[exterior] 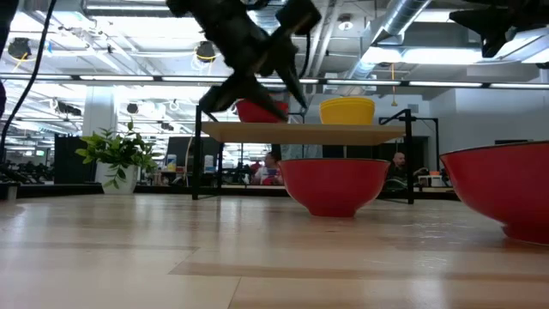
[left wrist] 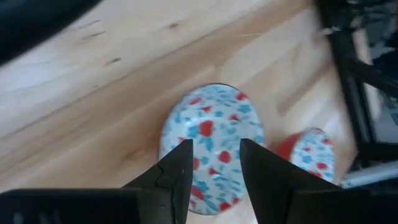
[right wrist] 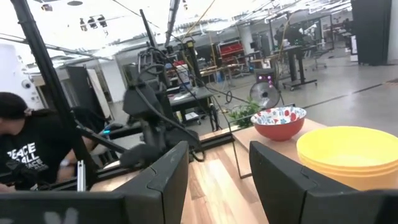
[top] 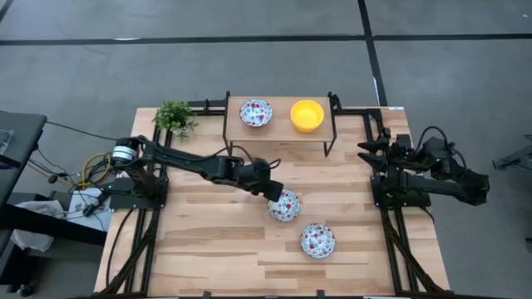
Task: Pick & Place Mini bowls
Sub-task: Stack the top orange bowl on the orange bowl on the shelf
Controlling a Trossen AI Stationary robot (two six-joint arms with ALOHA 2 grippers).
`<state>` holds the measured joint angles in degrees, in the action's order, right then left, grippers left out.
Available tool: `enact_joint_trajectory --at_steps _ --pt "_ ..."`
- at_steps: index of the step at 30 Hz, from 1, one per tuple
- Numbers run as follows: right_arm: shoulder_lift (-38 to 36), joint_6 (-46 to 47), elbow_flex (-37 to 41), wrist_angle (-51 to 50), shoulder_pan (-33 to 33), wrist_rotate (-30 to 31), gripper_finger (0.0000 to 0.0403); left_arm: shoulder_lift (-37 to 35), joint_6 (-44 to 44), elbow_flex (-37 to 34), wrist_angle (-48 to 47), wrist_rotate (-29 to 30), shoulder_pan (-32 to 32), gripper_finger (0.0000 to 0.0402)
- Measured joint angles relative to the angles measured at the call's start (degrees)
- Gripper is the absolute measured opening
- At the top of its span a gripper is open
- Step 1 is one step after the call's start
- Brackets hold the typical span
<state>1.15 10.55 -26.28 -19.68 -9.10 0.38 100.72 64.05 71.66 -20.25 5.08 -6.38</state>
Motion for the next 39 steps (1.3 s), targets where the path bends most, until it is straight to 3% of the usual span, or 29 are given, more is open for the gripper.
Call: enact_joint_trajectory --at_steps 18,39 --pt "0.0 0.0 0.0 0.1 0.0 0.0 0.0159 3.4 -0.1 -1.3 -2.6 -4.3 -0.1 0.0131" --pt "0.0 0.0 0.0 0.1 0.0 -0.1 0.0159 3.3 -2.5 -2.1 -0.8 0.0 -2.7 0.0131"
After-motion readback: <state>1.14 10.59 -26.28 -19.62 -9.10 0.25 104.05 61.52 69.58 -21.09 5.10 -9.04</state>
